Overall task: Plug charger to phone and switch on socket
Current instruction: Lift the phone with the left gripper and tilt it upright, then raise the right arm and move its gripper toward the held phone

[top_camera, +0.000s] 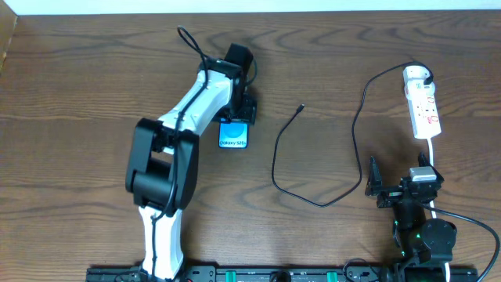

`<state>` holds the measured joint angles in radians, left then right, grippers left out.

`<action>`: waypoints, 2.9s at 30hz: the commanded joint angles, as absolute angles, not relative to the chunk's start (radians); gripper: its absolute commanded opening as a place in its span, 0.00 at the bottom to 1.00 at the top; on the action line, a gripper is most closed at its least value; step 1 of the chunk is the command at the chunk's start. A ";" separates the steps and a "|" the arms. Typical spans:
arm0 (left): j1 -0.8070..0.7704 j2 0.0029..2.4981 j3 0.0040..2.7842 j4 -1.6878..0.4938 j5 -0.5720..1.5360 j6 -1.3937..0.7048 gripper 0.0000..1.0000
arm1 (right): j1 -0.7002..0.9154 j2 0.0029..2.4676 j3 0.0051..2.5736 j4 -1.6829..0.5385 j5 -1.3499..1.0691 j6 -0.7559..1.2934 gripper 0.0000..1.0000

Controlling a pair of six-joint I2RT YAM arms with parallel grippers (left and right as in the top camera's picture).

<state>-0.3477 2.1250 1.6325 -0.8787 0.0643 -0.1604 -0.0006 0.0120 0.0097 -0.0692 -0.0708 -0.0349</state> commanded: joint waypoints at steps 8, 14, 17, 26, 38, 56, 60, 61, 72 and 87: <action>-0.297 1.941 1.637 -0.896 0.196 -0.243 0.76 | 0.008 0.007 0.006 -0.070 -0.065 -0.042 0.99; -0.262 1.893 1.637 -0.919 0.229 -0.366 0.73 | 0.008 0.007 0.006 -0.070 -0.065 -0.042 0.99; -0.243 1.887 1.637 -0.926 0.266 -0.426 0.72 | 0.008 0.007 0.006 -0.070 -0.065 -0.042 0.99; -0.183 1.887 1.637 -0.925 0.467 -0.516 0.73 | 0.008 0.007 0.006 -0.070 -0.065 -0.042 0.99; -0.113 1.887 1.637 -0.914 0.692 -0.888 0.73 | 0.008 0.007 0.006 -0.070 -0.065 -0.042 0.99; -0.073 1.887 1.637 -0.876 0.944 -1.188 0.72 | 0.008 0.007 0.006 -0.070 -0.066 -0.039 0.99; -0.073 1.887 1.637 -0.874 0.953 -1.188 0.72 | 0.008 0.007 0.006 -0.070 -0.078 -0.033 0.99; -0.073 1.887 1.637 -0.872 0.954 -1.188 0.72 | 0.008 0.007 0.006 -0.070 -0.078 -0.014 0.99; -0.073 1.887 1.637 -0.872 0.954 -1.188 0.72 | 0.008 0.077 0.092 -0.088 -0.087 0.112 0.99; -0.073 1.887 1.637 -0.872 0.954 -1.188 0.72 | 0.007 0.762 0.693 -0.503 -0.130 0.112 0.99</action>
